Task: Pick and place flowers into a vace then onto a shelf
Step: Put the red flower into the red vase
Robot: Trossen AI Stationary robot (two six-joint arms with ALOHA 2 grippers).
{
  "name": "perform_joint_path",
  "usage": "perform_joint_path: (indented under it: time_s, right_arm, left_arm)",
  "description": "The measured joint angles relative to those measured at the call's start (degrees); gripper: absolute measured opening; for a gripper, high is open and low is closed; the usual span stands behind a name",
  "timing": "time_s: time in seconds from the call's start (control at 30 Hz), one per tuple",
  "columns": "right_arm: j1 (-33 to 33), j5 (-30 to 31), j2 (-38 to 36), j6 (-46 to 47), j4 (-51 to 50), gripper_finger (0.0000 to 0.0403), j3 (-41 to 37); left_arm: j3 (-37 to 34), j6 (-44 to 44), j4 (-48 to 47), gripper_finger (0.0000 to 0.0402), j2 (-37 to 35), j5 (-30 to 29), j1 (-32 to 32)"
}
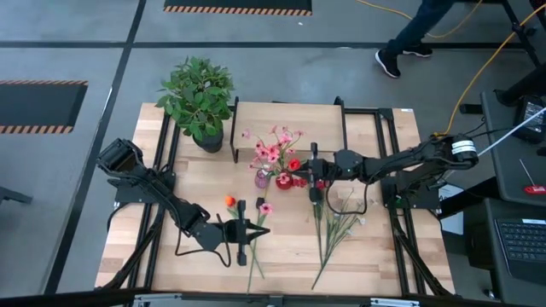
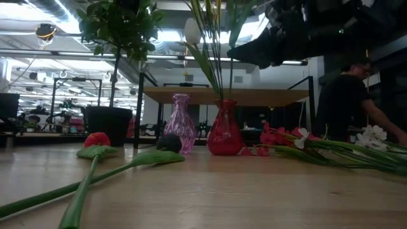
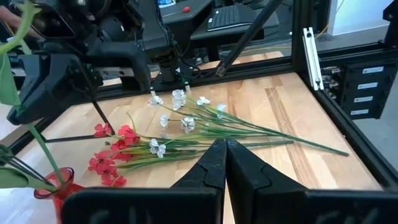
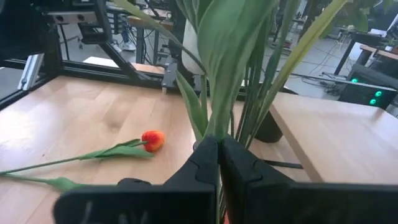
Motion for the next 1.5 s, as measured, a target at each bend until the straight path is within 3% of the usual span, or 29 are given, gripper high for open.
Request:
perform_joint_path:
  time_s: [0.33,0.63,0.83,0.97,1.5]
  right_arm:
    - [-0.5,0.0,1.2,1.3,-0.4,0.0078,0.0]
    - [-0.5,0.0,-3.8,1.2,-5.3,0.0139,0.0]
    - [-0.5,0.0,-11.2,3.1,-16.5,0.0149,0.0]
    - [-0.5,0.0,-13.8,3.4,-18.5,0.0149,0.0]
    - [-0.5,0.0,-13.8,2.8,-19.9,0.0149,0.0]
  left_arm:
    - [0.0,-0.3,-1.5,0.0005,0.0,0.1,-0.2]
    - [0.0,-0.5,-2.1,0.0003,0.0,0.0,-1.7]
    - [0.0,-0.7,-2.9,0.0003,-0.1,-1.4,-3.5]
    - [0.0,-1.2,-2.9,0.0003,-0.1,-1.5,-4.0]
    - [0.0,-2.0,-3.7,0.0001,-0.2,-1.6,-3.9]
